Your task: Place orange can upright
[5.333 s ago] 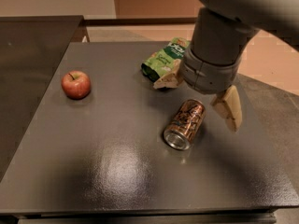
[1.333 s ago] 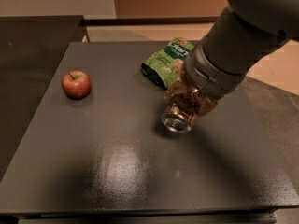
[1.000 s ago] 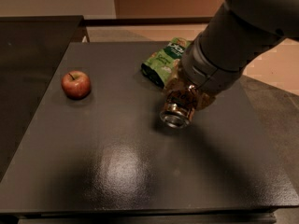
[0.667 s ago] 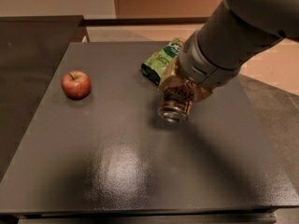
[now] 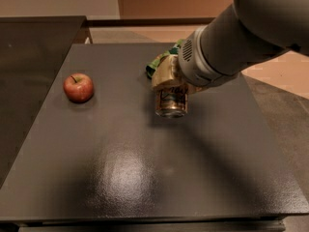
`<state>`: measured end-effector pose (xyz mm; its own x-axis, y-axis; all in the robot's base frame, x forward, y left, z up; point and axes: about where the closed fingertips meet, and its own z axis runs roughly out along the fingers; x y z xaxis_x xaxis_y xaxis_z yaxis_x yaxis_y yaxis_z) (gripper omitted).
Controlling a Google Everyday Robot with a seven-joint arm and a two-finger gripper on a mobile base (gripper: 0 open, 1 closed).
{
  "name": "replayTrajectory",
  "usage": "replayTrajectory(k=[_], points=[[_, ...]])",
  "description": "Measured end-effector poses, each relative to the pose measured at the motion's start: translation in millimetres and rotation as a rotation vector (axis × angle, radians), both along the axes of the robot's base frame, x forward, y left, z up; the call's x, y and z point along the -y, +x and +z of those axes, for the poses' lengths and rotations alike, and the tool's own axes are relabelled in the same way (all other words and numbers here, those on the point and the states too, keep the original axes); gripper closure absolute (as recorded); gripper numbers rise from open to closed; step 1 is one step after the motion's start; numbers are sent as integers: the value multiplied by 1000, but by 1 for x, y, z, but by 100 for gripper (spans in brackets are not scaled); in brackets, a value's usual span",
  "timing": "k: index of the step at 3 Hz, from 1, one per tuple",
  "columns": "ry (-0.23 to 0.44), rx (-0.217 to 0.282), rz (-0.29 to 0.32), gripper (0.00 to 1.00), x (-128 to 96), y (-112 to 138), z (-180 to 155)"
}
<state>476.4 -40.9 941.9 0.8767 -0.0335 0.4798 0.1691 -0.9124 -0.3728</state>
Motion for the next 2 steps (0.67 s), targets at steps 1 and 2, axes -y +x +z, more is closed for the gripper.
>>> replayTrajectory(k=[1, 2], points=[[16, 123, 91, 100, -9, 2, 5], [61, 222, 144, 100, -12, 4, 10]])
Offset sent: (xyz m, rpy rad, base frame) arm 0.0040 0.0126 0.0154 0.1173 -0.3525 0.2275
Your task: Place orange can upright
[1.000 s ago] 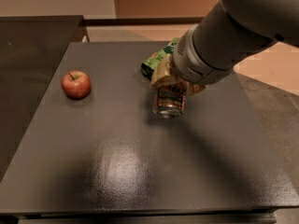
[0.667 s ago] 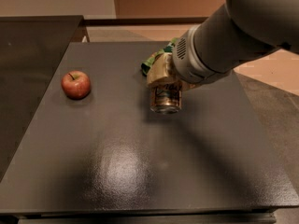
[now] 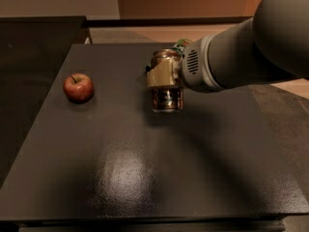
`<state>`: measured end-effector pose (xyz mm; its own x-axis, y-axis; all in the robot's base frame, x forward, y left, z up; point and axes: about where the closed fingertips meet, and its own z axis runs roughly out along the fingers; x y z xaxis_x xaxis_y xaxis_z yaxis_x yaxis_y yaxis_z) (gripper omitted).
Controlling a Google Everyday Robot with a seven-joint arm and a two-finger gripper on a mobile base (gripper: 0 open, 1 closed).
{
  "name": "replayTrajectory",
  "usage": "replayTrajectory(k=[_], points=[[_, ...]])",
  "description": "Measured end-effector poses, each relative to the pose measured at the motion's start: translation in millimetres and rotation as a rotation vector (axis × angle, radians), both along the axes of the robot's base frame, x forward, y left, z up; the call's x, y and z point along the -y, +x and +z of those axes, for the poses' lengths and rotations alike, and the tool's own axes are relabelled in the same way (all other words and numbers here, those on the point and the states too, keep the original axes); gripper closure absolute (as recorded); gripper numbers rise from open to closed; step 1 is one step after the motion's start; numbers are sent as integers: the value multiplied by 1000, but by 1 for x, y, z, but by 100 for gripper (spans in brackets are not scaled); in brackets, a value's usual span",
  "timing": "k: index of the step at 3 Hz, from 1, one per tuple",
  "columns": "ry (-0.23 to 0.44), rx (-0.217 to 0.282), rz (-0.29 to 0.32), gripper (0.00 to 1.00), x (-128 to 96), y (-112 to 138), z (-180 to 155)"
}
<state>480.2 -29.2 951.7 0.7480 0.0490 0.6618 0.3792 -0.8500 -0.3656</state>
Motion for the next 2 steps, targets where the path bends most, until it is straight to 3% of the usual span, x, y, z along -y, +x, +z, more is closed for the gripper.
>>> replayTrajectory(k=[2], points=[[110, 143, 71, 100, 6, -14, -1]])
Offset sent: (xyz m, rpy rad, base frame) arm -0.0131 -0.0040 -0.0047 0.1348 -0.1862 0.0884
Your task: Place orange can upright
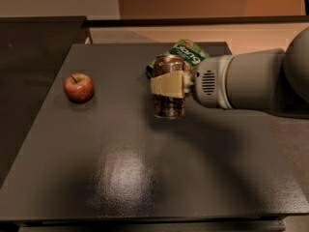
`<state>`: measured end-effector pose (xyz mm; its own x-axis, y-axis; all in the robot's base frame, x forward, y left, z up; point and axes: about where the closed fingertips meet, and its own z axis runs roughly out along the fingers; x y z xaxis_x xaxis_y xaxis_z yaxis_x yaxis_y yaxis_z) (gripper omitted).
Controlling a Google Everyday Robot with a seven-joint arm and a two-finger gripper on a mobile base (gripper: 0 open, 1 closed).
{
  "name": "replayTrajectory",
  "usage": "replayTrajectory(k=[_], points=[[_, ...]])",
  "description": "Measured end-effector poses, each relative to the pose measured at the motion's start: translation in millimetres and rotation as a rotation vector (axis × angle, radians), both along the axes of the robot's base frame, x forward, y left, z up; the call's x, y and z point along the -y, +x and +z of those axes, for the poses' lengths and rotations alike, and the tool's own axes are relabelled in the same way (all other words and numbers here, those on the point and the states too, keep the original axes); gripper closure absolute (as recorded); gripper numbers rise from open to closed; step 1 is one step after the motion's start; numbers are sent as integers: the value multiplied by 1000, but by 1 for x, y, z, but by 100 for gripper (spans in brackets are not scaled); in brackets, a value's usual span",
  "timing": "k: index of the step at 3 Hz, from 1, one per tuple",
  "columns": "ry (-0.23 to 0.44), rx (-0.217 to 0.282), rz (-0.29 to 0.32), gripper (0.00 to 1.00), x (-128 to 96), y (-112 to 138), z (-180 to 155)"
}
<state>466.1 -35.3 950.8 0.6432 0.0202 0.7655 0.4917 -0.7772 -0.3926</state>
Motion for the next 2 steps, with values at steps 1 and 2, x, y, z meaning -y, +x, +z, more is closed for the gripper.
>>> replayTrajectory(k=[1, 2], points=[[-1, 1, 1, 100, 0, 0, 0], [1, 40, 36, 100, -2, -1, 2]])
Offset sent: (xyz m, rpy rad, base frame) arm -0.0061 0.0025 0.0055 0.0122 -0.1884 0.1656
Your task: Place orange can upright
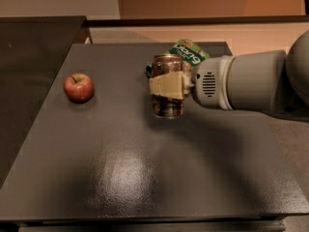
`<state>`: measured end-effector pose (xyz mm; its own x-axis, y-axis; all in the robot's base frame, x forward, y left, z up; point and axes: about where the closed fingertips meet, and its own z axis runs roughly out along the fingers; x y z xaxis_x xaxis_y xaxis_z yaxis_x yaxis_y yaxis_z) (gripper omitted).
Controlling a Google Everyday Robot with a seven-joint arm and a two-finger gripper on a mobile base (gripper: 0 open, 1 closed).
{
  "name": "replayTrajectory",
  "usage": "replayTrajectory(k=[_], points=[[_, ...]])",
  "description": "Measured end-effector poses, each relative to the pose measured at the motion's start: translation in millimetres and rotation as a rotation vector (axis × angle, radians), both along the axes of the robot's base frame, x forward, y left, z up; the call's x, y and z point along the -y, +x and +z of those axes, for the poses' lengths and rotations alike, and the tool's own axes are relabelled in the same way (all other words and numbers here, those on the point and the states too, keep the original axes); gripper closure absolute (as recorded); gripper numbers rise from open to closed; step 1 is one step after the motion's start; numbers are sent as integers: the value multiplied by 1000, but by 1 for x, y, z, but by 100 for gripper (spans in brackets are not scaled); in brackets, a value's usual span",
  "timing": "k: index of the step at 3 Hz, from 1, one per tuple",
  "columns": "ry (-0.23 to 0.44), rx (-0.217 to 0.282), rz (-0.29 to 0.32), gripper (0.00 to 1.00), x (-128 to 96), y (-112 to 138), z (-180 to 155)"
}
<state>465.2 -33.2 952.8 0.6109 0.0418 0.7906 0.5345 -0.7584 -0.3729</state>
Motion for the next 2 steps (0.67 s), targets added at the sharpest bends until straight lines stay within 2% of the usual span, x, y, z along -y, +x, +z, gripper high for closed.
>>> replayTrajectory(k=[2], points=[[28, 131, 121, 100, 4, -15, -1]])
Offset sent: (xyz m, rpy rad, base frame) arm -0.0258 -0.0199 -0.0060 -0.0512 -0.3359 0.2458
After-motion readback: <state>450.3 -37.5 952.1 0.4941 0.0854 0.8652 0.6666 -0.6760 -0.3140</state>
